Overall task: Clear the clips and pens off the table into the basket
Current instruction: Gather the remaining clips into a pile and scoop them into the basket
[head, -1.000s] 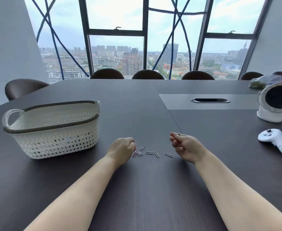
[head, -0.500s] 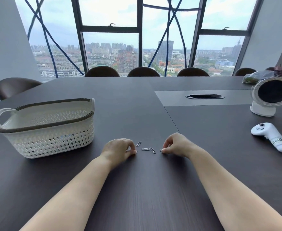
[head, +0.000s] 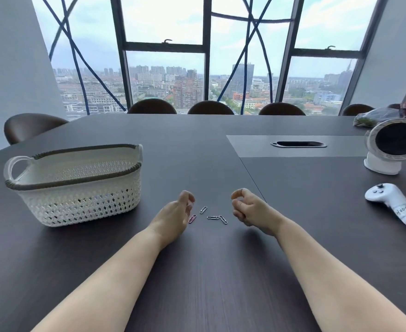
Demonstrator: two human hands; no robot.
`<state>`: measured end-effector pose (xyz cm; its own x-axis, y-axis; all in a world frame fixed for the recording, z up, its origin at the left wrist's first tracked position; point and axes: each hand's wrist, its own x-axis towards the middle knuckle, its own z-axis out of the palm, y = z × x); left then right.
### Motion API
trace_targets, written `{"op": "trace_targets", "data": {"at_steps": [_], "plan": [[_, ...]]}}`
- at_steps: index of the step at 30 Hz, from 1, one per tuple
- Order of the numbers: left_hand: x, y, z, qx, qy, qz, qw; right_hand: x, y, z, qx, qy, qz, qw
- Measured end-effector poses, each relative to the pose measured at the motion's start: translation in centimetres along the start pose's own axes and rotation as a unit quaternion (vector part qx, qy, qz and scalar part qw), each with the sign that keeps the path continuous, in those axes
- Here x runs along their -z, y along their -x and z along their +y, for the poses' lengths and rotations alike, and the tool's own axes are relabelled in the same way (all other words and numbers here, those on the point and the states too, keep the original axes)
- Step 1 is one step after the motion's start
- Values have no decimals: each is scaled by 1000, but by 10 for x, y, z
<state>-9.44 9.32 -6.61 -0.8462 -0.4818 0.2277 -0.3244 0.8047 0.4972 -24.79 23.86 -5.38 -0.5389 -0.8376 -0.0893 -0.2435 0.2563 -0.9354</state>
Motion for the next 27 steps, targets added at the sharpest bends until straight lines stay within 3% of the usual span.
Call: {"op": "trace_targets", "data": {"at_steps": [6, 8, 10, 12, 14, 20, 27], "plan": [[0, -1, -2, 22, 12, -6, 1000, -2, -5, 5, -1, -90, 12, 996], [0, -1, 0, 33, -38, -8, 999, -2, -6, 3, -13, -82, 32, 996], [-2, 0, 2, 37, -108, -6, 993, -2, -5, 3, 15, 34, 54, 998], [-2, -1, 1, 44, -154, 5, 987, -3, -4, 5, 53, 209, 71, 974], [0, -1, -1, 52, -177, 8, 983, -6, -6, 8, 63, 289, 60, 953], [-1, -4, 0, 69, -151, -9, 986, -18, -9, 4, 70, 313, 66, 945], [-3, -6, -2, 77, -129, -64, 987, -23, -7, -7, -24, 392, -9, 920]]}}
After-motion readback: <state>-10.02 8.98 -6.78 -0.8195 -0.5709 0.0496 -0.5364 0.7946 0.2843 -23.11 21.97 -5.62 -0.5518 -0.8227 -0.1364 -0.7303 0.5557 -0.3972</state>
